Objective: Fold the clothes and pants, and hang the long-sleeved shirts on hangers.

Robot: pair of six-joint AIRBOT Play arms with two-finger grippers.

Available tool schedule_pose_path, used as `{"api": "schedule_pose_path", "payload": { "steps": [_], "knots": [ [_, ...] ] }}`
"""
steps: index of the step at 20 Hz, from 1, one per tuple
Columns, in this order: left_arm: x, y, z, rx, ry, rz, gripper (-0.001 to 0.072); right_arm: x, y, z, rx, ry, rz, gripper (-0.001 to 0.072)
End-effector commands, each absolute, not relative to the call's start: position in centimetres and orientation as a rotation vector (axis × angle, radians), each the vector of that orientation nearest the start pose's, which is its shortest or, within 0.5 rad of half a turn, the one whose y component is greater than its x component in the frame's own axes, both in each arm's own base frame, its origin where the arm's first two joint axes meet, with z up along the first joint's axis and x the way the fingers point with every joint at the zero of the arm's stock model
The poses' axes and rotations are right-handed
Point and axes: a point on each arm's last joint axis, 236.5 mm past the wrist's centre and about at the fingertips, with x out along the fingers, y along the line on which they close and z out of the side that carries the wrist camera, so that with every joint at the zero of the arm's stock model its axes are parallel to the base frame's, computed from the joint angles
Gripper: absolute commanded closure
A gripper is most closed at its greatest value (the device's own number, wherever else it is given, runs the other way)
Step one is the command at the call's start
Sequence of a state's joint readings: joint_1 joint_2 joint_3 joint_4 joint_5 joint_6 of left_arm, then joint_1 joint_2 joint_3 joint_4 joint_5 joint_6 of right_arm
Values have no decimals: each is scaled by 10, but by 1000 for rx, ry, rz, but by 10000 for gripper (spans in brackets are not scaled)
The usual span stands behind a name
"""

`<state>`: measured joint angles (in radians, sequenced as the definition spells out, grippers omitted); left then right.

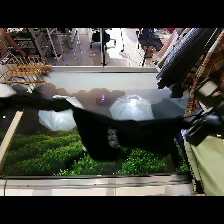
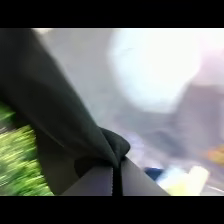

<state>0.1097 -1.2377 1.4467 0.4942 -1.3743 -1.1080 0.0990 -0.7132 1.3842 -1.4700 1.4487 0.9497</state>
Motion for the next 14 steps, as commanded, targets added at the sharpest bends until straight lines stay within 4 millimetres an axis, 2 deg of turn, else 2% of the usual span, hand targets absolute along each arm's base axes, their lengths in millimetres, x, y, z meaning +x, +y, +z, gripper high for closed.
{"api": "schedule_pose_path", "payload": {
  "steps": [1, 3, 4, 6, 8, 9, 11, 13, 14],
  "knots": [
    [343, -108, 413, -593, 185, -898, 707, 261, 16, 330, -587, 551, 219, 692],
    [290, -89, 488, -590, -86, -923, 707, 246, 27, 377, -566, 417, 235, 694],
    [266, -87, 511, -562, -175, -925, 707, 235, 38, 399, -550, 346, 264, 694],
    [230, -84, 545, -476, -312, -874, 707, 215, 54, 435, -529, 229, 309, 693],
    [226, -63, 561, -429, -400, -711, 707, 203, 56, 456, -527, 166, 309, 693],
    [234, -47, 558, -406, -402, -619, 707, 204, 56, 459, -524, 151, 303, 693],
    [267, -15, 530, -364, -310, -476, 707, 226, 58, 451, -511, 182, 310, 693],
    [313, 10, 485, -373, -156, -419, 707, 273, 66, 419, -471, 300, 345, 691],
    [342, 16, 455, -387, -62, -421, 707, 305, 72, 391, -443, 387, 374, 691]
  ]
}}
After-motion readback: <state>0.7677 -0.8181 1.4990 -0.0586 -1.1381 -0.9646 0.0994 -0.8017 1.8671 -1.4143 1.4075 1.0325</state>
